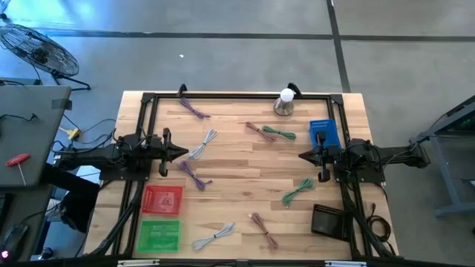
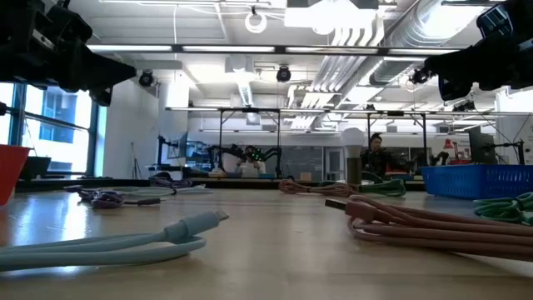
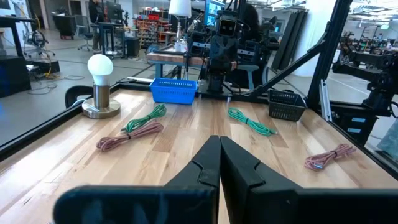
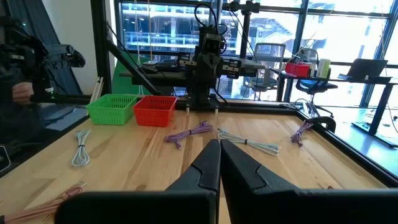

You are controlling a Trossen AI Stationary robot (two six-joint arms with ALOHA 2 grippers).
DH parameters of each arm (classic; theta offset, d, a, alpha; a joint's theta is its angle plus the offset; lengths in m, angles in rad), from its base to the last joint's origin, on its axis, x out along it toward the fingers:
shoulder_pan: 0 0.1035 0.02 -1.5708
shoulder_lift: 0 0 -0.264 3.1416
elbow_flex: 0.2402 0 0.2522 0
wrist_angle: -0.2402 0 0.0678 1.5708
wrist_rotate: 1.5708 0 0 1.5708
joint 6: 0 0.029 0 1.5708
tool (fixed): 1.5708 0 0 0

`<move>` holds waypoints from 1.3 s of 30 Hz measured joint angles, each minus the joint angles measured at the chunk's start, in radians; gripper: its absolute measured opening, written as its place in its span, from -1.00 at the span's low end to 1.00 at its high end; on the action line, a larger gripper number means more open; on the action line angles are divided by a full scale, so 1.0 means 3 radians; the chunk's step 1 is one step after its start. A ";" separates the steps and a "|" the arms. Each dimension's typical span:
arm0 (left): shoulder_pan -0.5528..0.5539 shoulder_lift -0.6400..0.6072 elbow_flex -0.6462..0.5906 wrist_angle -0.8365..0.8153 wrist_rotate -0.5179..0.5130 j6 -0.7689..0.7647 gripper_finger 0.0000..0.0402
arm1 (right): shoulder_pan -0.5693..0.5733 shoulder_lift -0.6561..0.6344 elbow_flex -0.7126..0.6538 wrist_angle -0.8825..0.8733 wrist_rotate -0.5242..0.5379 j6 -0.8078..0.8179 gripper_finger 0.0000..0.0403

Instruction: Pick & Place USB Port

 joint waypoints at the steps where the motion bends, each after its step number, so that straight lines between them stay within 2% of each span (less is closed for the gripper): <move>1: 0.0001 0.0000 0.0000 0.0001 0.0001 0.0001 -1.00 | 0.0000 0.0000 0.0001 -0.0001 0.0000 0.0000 -0.99; 26: 0.0001 0.0000 0.0000 0.0003 0.0001 0.0000 -1.00 | 0.0000 0.0001 0.0001 0.0026 0.0000 0.0080 -0.99; 33: 0.0001 0.0000 0.0000 0.0004 -0.0046 0.0140 -1.00 | 0.0001 0.0001 0.0000 0.0288 0.0013 -0.0416 -0.99; 37: 0.0000 0.0000 0.0000 0.0029 -0.0212 0.0441 -1.00 | 0.0000 0.0003 0.0001 0.0272 0.0320 -0.0568 -0.99; 39: 0.0001 0.0000 0.0000 0.0051 -0.0284 0.0504 -1.00 | 0.0000 0.0018 0.0000 0.0234 0.0301 -0.0564 -0.99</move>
